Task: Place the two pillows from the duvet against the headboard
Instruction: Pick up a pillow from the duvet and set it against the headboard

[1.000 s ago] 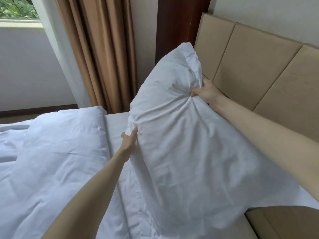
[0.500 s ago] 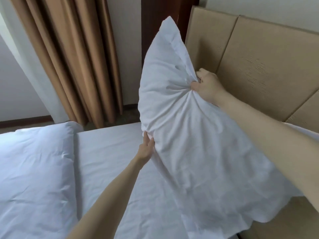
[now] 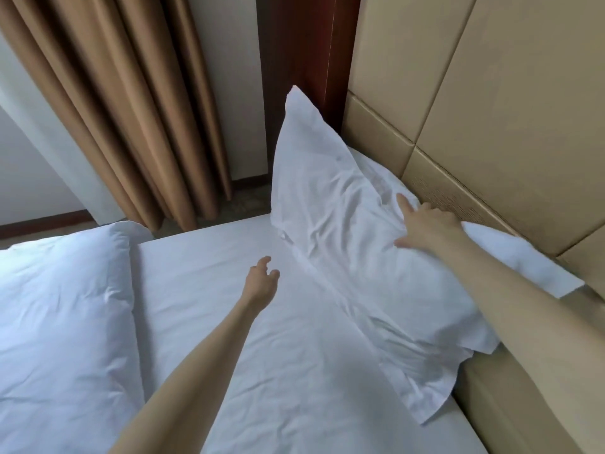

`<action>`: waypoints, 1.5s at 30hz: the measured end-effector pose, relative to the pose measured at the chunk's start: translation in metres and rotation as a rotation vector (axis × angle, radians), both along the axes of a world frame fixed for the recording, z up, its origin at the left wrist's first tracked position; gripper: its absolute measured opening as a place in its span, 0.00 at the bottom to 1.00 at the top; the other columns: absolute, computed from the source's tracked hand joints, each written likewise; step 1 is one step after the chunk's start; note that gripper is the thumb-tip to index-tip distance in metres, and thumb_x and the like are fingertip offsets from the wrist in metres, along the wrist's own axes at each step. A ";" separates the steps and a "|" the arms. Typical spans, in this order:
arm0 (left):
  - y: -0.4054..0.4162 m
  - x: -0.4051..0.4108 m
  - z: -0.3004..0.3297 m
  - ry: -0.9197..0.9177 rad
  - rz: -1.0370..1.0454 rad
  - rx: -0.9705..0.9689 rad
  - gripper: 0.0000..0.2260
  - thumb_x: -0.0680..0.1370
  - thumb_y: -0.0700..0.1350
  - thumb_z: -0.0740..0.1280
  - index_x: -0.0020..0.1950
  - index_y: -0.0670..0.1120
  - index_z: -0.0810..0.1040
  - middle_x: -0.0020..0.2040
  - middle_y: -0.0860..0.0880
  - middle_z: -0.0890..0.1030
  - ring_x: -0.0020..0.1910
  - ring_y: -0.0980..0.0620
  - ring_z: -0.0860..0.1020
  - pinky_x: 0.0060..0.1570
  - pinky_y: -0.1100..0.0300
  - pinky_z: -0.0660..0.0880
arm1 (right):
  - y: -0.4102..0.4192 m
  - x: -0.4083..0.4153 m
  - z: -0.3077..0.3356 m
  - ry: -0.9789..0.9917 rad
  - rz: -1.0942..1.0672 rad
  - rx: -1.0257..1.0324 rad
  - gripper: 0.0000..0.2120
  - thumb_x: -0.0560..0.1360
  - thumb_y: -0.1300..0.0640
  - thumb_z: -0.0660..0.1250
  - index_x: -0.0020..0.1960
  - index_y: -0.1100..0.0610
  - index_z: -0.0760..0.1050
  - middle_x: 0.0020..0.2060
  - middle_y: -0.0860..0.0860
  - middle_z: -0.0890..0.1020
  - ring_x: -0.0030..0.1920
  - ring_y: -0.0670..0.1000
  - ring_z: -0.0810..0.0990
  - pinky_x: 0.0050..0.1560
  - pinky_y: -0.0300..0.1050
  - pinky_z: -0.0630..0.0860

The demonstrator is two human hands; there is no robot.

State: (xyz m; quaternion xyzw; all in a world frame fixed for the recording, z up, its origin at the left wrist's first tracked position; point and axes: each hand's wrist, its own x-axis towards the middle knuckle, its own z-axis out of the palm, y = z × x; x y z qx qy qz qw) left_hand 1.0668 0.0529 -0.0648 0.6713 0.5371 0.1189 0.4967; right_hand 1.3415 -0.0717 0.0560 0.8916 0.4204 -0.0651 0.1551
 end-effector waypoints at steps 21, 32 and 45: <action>-0.050 -0.001 0.048 0.052 -0.067 0.047 0.18 0.80 0.44 0.56 0.71 0.46 0.68 0.67 0.43 0.72 0.64 0.43 0.72 0.54 0.57 0.69 | -0.074 -0.004 0.006 -0.133 0.066 0.518 0.25 0.75 0.65 0.57 0.70 0.50 0.67 0.49 0.61 0.80 0.46 0.64 0.80 0.39 0.52 0.67; -0.081 -0.002 0.085 0.083 -0.167 0.052 0.06 0.79 0.42 0.56 0.49 0.48 0.72 0.46 0.49 0.73 0.45 0.48 0.69 0.35 0.61 0.66 | -0.120 -0.023 0.002 -0.255 -0.025 0.106 0.30 0.76 0.59 0.59 0.75 0.61 0.52 0.60 0.60 0.76 0.56 0.60 0.78 0.50 0.54 0.75; -0.101 -0.026 0.128 -0.011 -0.124 0.115 0.11 0.78 0.42 0.56 0.51 0.45 0.77 0.47 0.48 0.75 0.45 0.47 0.72 0.35 0.60 0.68 | -0.095 -0.030 0.073 -0.304 0.185 0.455 0.11 0.73 0.75 0.59 0.52 0.66 0.71 0.43 0.64 0.82 0.45 0.66 0.83 0.40 0.54 0.77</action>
